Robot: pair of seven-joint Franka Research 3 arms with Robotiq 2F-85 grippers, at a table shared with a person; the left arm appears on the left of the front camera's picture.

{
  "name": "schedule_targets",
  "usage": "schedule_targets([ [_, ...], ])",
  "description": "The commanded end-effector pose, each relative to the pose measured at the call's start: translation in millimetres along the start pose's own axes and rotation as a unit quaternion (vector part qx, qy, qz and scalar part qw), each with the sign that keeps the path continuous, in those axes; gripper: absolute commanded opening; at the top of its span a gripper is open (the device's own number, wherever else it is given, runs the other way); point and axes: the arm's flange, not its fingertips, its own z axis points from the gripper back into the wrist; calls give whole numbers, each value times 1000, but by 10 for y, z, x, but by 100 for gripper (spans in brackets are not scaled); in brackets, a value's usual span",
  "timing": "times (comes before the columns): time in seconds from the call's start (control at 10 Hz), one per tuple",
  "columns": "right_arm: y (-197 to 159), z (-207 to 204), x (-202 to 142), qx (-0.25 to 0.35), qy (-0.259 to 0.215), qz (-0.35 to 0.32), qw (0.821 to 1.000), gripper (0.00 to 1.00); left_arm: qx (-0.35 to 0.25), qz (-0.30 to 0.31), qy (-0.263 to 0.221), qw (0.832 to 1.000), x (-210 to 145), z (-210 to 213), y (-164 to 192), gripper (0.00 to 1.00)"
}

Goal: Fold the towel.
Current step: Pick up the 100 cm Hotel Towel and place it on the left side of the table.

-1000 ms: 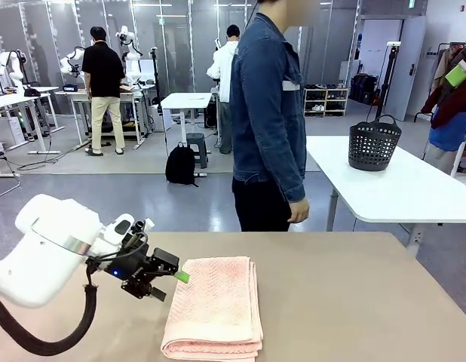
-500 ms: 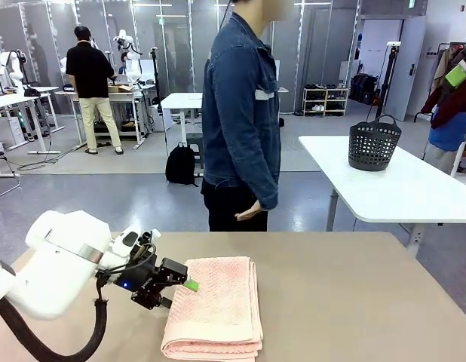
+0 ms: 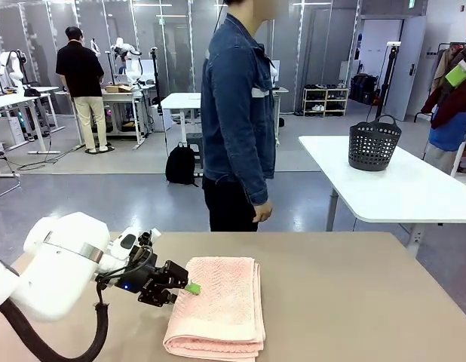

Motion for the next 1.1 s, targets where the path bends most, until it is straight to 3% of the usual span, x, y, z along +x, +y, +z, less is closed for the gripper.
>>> schedule_targets([
  [0.0, -16, -3, 1, -2, 2, 5, 1000, 100, -28, -14, -8, 999, -46, 18, 42, 0],
  [0.1, -16, -3, 1, -2, 2, 5, 1000, 100, -26, -18, -6, 1000, -28, 14, 33, 13],
  [0.3, -16, -3, 1, -2, 2, 5, 1000, 100, -22, -17, 0, 1000, 2, 0, 53, 0],
  [0.7, -16, -3, 1, -2, 2, 5, 1000, 100, -16, -26, 1, 1000, 72, 136, 58, 0],
  [1.0, -16, -3, 1, -2, 2, 5, 1000, 100, -6, -30, 14, 999, 185, 634, 202, 0],
])
